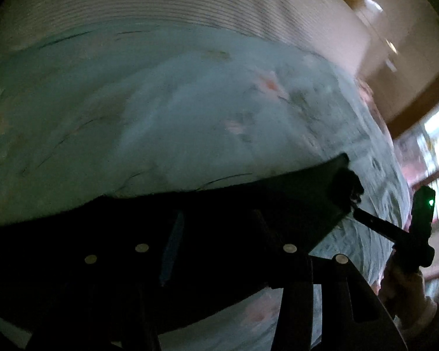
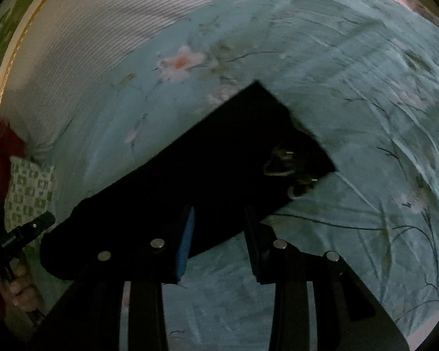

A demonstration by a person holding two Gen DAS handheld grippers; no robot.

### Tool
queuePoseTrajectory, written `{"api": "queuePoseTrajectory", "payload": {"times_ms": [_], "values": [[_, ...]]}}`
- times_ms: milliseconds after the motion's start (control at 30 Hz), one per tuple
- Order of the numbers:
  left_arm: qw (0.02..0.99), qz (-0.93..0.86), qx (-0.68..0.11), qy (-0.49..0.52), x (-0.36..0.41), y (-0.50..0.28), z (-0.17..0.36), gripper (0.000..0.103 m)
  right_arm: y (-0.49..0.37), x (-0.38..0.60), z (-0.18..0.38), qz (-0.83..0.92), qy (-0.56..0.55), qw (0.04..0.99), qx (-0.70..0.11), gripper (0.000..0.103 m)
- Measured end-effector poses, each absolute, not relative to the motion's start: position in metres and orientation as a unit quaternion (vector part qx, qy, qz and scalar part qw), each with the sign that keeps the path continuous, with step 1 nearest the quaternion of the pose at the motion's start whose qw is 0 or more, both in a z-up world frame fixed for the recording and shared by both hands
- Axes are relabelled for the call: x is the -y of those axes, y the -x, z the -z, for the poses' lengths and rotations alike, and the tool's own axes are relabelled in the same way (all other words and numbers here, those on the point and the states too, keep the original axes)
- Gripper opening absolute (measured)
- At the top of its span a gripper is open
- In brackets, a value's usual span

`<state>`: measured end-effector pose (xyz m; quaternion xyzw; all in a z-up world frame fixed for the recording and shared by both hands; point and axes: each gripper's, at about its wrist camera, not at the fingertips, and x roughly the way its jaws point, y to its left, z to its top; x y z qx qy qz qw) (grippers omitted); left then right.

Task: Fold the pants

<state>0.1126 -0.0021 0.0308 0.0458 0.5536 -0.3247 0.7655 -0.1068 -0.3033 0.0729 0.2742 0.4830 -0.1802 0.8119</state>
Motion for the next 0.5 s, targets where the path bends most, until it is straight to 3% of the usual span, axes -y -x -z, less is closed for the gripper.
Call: {"api": "queuePoseTrajectory", "payload": {"times_ms": [500], "values": [[0.648, 0.470, -0.574, -0.176, 0.211, -0.115, 0.013, 0.052, 0.113, 0.358, -0.059, 0.201, -0.339, 0.803, -0.446, 0.035]]}}
